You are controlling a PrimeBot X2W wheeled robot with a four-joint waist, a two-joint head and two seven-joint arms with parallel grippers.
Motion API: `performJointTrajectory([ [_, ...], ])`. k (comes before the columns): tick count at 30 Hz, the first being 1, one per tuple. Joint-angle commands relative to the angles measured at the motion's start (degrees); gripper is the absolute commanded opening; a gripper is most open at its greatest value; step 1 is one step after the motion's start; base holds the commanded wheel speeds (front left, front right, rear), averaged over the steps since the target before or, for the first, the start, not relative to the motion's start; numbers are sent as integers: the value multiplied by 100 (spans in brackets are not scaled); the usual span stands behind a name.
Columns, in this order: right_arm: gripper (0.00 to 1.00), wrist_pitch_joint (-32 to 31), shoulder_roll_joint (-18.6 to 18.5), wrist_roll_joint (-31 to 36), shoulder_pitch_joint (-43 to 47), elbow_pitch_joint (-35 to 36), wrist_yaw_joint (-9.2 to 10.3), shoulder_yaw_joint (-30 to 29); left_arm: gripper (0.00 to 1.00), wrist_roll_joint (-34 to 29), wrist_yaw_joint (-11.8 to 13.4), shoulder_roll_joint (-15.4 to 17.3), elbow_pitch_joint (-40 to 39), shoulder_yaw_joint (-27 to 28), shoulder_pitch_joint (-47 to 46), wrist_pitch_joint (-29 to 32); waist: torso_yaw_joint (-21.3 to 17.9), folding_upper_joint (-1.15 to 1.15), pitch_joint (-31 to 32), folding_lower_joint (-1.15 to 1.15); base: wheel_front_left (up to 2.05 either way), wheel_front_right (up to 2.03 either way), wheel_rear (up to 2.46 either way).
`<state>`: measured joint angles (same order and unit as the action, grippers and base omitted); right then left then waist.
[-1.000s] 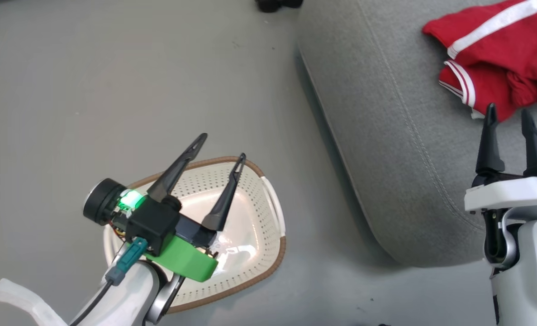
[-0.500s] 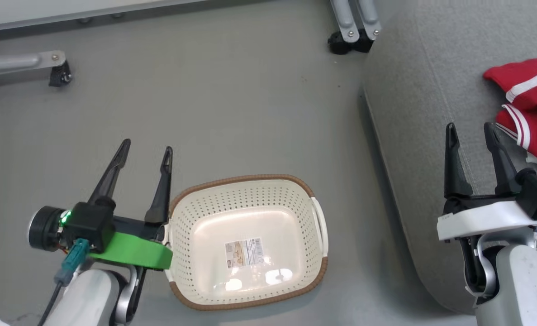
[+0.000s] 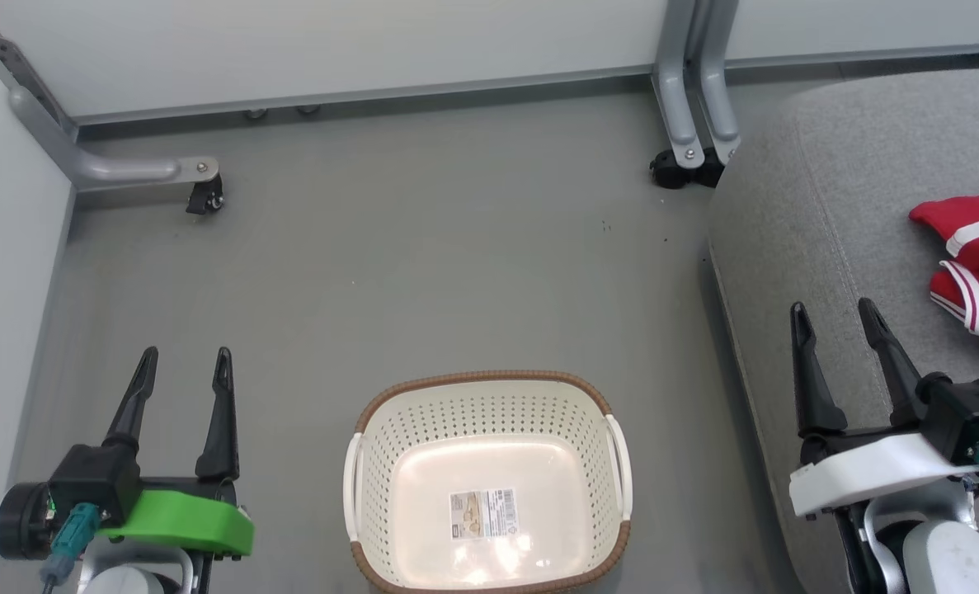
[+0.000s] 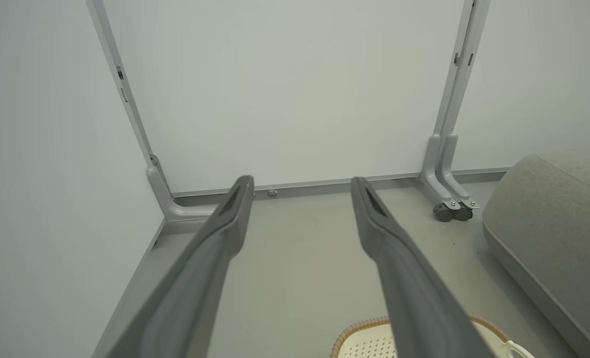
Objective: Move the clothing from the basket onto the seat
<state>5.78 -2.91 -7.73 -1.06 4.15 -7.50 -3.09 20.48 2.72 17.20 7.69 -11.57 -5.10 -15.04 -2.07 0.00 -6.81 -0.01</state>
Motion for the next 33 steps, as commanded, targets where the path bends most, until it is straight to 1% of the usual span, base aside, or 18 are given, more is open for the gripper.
performJointTrajectory([
  [1,100,-40,-2,33,141,50,2,19,100,-56,-47,-31,30,54,158,-17,56,0,243,1,0,0,0],
  [11,100,-273,-2,29,698,299,2,116,100,-275,-180,-273,314,247,690,-18,65,0,625,1,0,0,0],
  [21,100,-373,-1,57,835,435,2,129,100,-549,-295,-380,407,420,744,-18,119,0,633,1,0,0,0],
  [33,100,-409,-1,41,868,470,2,129,100,-724,-420,-516,491,559,719,-18,143,0,666,1,0,0,0],
])
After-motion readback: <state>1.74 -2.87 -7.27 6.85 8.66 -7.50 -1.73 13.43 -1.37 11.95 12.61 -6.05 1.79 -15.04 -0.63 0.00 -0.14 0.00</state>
